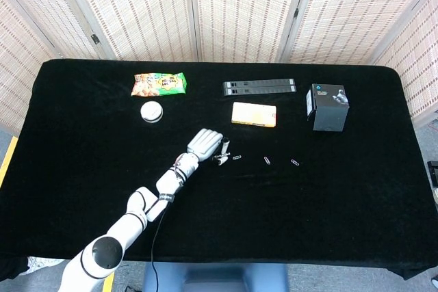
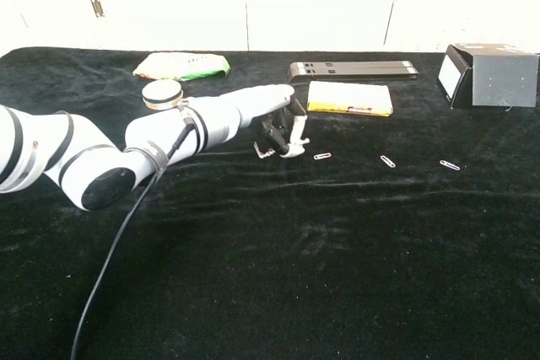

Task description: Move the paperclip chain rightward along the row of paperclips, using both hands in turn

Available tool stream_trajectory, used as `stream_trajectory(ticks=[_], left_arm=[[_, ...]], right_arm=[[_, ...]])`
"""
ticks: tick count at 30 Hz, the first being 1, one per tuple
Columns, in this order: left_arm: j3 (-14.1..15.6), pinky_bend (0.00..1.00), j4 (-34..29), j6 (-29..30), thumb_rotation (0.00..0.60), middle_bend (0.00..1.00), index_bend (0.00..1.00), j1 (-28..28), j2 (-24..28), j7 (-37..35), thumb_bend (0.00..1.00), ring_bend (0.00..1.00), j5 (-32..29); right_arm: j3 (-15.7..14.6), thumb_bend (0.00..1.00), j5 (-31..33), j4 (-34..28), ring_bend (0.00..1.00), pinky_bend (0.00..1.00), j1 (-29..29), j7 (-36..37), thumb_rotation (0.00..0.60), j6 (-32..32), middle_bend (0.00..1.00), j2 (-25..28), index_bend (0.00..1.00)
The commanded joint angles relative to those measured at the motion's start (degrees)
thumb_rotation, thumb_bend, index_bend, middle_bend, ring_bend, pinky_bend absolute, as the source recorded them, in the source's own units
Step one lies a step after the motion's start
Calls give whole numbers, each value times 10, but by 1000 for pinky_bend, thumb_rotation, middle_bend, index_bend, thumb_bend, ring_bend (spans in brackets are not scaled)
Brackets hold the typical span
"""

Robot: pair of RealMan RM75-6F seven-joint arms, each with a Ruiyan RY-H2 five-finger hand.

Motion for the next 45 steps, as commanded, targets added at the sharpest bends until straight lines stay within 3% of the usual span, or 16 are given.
stream_trajectory(ticks=[1,8,17,22,35,45], left_arm=[[2,1000,2,-1,600,1000,778,2,2,-2,447,1000,0],[6,1000,-2,12,600,1000,778,6,7,-2,447,1000,2],[2,1000,-86,75,600,1000,778,29,17,67,446,1000,-2],[-10,1000,-158,108,600,1000,778,41,27,164,447,1000,-12],[-16,1000,-435,165,600,1000,778,117,97,457,446,1000,-63],[-13,1000,-524,174,600,1000,779,136,106,562,446,1000,-84]], right_arm=[[1,338,1,-1,0,0,1,-2,600,-4,0,1,0],[3,337,2,-5,0,0,6,-6,600,-13,0,2,0],[3,338,-8,-4,0,0,10,21,600,-20,0,13,0],[-5,339,-32,4,0,0,2,42,600,3,0,16,0],[-13,338,-65,32,0,0,-25,76,600,72,0,8,0],[-15,338,-83,32,0,0,-31,67,600,103,0,3,0]])
